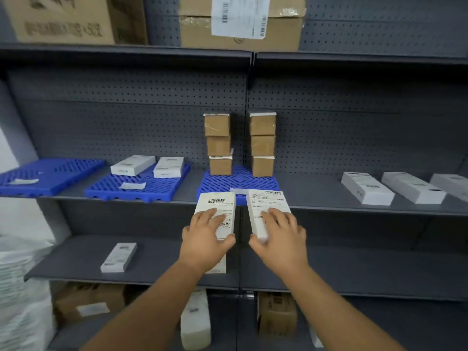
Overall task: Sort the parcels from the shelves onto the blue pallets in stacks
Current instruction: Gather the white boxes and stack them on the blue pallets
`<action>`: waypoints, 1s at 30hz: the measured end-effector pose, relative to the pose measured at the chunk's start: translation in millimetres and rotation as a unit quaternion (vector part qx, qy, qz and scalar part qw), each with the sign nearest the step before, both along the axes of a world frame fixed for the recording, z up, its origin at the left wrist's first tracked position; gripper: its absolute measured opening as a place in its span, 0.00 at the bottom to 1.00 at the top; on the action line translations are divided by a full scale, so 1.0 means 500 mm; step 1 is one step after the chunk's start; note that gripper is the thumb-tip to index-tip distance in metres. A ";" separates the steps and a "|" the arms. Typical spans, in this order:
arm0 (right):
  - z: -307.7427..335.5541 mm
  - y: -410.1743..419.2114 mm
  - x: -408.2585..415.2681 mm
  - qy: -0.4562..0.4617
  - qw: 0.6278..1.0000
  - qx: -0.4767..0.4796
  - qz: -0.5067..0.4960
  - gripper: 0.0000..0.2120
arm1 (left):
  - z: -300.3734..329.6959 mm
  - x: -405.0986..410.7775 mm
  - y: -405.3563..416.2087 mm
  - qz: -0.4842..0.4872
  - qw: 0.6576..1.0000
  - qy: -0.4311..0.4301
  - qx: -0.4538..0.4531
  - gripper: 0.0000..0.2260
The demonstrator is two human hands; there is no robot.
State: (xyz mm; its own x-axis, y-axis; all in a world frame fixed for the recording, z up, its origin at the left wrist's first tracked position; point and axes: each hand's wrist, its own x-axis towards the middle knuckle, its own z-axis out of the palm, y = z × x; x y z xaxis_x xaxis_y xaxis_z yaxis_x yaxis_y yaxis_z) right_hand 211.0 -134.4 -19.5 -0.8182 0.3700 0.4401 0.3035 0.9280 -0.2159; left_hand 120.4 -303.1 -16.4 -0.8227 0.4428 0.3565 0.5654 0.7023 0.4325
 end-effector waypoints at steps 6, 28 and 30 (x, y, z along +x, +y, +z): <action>0.055 -0.163 -0.137 0.018 1.000 0.001 0.008 0.32 | 0.057 -0.133 -0.163 0.006 1.000 0.019 0.020 0.26; 0.068 -0.417 -0.573 0.015 0.999 -0.003 0.046 0.31 | 0.077 -0.543 -0.432 0.054 0.997 0.036 -0.030 0.26; 0.078 -0.415 -0.613 0.008 0.999 -0.001 0.042 0.31 | 0.087 -0.587 -0.436 0.053 0.997 0.036 -0.040 0.26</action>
